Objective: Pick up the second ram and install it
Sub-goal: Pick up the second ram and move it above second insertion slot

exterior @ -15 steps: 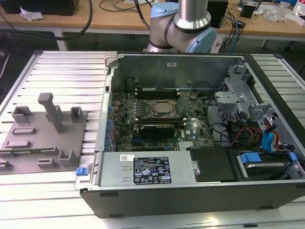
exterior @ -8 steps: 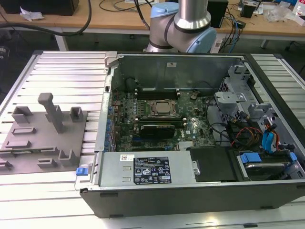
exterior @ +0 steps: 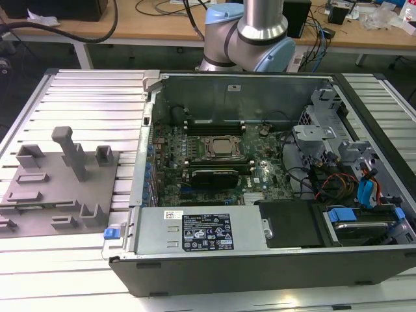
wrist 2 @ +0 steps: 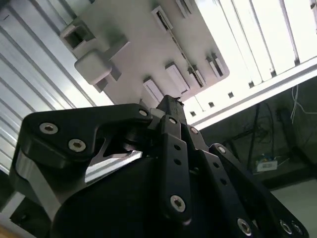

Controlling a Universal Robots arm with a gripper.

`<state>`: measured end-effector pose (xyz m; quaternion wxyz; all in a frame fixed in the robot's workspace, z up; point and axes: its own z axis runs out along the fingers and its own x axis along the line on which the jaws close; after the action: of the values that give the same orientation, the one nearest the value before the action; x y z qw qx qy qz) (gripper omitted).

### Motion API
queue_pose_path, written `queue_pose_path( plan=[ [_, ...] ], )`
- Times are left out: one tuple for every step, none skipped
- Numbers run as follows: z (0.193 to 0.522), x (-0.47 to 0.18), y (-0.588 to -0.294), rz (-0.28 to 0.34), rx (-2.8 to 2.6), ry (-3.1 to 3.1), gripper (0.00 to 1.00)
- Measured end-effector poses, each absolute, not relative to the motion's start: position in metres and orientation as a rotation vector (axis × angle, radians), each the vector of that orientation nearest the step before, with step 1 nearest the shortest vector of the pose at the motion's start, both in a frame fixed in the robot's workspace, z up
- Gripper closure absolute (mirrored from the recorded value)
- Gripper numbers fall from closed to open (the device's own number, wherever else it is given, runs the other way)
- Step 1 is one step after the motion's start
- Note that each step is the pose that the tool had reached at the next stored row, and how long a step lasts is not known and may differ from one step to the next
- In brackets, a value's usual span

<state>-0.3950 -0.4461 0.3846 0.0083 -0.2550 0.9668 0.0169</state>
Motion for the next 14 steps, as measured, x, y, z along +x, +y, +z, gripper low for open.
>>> queue_pose_path(
  plan=[
    [0.3846, -0.395, -0.4461, 0.053, -0.826, 3.014, 0.89],
    [0.3846, -0.395, -0.4461, 0.053, -0.845, 3.009, 0.89],
    [0.3846, -0.395, -0.4461, 0.054, -0.873, 3.001, 0.89],
    [0.3846, -0.395, -0.4461, 0.054, -0.901, 2.993, 0.89],
    [0.3846, -0.395, -0.4461, 0.054, -0.946, 2.98, 0.89],
    [0.3846, -0.395, -0.4461, 0.054, -0.974, 2.971, 0.89],
    [0.3846, -0.395, -0.4461, 0.055, -1.026, 2.954, 0.89],
    [0.3846, -0.395, -0.4461, 0.055, -1.069, 2.939, 0.89],
    [0.3846, -0.395, -0.4461, 0.055, -1.093, 2.931, 0.89],
    [0.3846, -0.395, -0.4461, 0.055, -1.111, 2.924, 0.89],
    [0.3846, -0.395, -0.4461, 0.055, -1.127, 2.918, 0.89],
    [0.3846, -0.395, -0.4461, 0.056, -1.161, 2.905, 0.89],
    [0.3845, -0.395, -0.4461, 0.056, -1.19, 2.894, 0.89],
    [0.3845, -0.395, -0.4461, 0.056, -1.22, 2.882, 0.89]
  ],
)
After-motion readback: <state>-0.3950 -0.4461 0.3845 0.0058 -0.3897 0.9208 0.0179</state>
